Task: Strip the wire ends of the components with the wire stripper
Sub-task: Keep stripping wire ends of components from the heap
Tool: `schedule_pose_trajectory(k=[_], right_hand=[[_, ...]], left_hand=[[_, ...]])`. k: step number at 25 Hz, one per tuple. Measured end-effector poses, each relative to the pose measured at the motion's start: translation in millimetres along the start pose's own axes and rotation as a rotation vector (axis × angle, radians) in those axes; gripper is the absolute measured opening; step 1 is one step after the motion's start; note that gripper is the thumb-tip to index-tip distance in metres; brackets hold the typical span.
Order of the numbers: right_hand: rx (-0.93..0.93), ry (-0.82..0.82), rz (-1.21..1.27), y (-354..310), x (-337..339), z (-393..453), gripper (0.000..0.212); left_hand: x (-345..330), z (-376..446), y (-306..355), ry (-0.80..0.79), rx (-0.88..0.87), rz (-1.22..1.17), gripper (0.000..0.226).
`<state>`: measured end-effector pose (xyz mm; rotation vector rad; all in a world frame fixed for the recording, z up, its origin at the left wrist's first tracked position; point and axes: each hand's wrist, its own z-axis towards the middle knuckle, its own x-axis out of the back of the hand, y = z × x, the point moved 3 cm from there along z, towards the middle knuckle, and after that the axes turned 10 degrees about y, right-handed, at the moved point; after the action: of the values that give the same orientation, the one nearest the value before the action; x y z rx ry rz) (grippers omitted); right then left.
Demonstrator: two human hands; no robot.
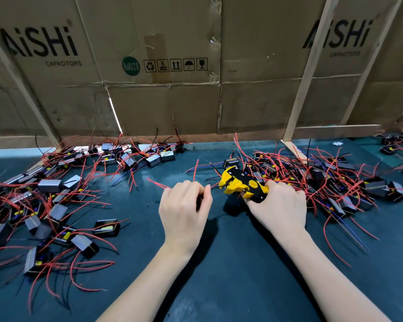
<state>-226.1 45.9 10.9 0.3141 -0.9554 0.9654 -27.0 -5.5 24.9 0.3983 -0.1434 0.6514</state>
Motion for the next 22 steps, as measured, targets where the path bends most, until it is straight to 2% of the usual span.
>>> schedule_pose_trajectory(k=[5,14,22], right_hand=[[-0.03,0.009,0.039,4.6,2.4,0.5,0.046],[0.023,0.045,-0.022,5.1,9.1,1.4,0.044],[0.117,0.08,-0.1,5.2,14.8,3.7,0.043]], left_hand=[[-11.7,-7.1,8.5,-0.196,-0.27,-0.007,0.033],[-10.3,-6.3,-4.7,-0.44,-0.096,-0.128,0.026],[-7.7,-2.1,-11.7,-0.52,-0.113,-0.165,0.024]])
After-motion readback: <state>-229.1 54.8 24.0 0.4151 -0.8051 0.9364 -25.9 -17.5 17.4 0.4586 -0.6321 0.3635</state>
